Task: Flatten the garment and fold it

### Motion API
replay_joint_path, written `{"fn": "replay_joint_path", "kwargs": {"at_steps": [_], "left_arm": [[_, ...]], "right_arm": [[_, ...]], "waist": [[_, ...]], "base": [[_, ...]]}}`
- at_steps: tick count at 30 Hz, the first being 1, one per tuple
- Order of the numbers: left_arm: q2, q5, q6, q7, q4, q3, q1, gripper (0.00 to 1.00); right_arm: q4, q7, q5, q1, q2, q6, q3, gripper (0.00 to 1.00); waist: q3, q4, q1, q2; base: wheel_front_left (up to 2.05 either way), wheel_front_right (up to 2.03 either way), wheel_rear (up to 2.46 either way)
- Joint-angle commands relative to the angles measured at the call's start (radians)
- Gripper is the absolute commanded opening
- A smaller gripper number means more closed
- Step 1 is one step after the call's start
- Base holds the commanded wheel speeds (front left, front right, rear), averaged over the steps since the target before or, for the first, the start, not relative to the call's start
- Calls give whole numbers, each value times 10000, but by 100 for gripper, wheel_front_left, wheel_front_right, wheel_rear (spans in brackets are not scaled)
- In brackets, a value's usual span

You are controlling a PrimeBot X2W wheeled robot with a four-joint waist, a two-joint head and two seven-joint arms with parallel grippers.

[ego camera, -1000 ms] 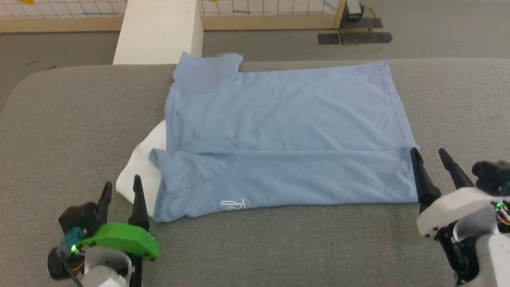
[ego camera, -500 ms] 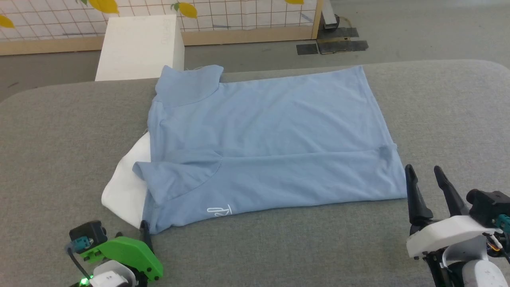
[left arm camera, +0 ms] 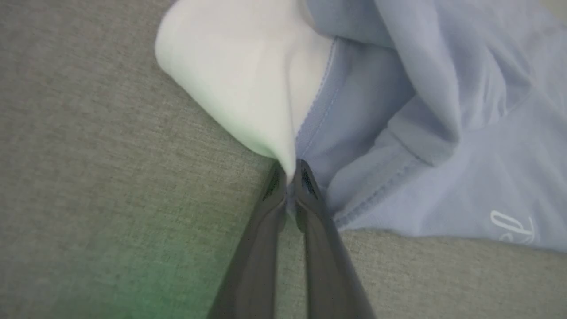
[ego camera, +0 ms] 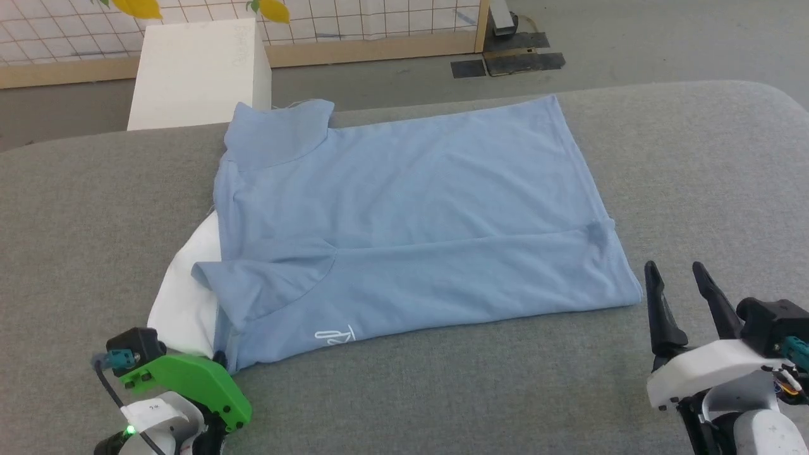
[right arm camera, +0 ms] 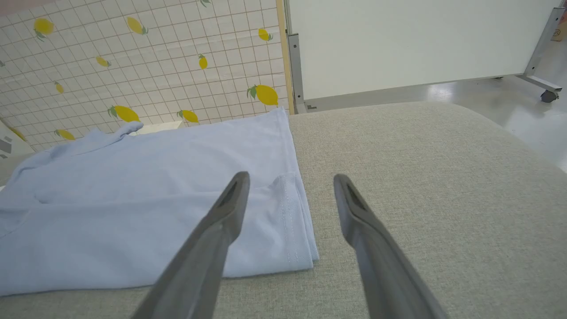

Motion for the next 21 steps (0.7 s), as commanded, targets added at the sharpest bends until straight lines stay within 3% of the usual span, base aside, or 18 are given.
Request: {"fn": "replay_joint_path", "kwargs": {"at_steps": [1,5,14,15,17,20,21], "left_arm": [[-42,-33,-85,77,114,-146,82,0],[-78,9,-146,16,17,-247,-24,0],[-102,126,-374,-155,76,-468,-420,0],[-124,158,-443,-186,137,-553,-541,0],[-135,170,-474,-200,182,-598,-585,0],[-148,178,-510,-263,248,-631,-624,0],[-147,188,-515,-303,257,-634,-625,0]], "right_arm": [[110,59,-177,-274,28,-11,-99,100],[893,1175,-306,-907,31,-11,-409,100],[3007,5363,-789,-2686,32,-11,-1174,100],[3351,6611,-1107,-2983,32,-11,-1338,100],[3435,7496,-1399,-3074,33,-11,-1575,100],[3323,8694,-1492,-3074,33,-11,-1727,17],[3191,8887,-1502,-3048,33,-11,-1725,0]], "waist": [[70,84,0,0],[187,259,0,0],[565,684,0,0],[679,791,0,0],[713,838,0,0],[709,895,0,0],[698,902,0,0]], "base": [[0,0,0],[0,0,0],[0,0,0],[0,0,0],[0,0,0],[0,0,0],[0,0,0]]}}
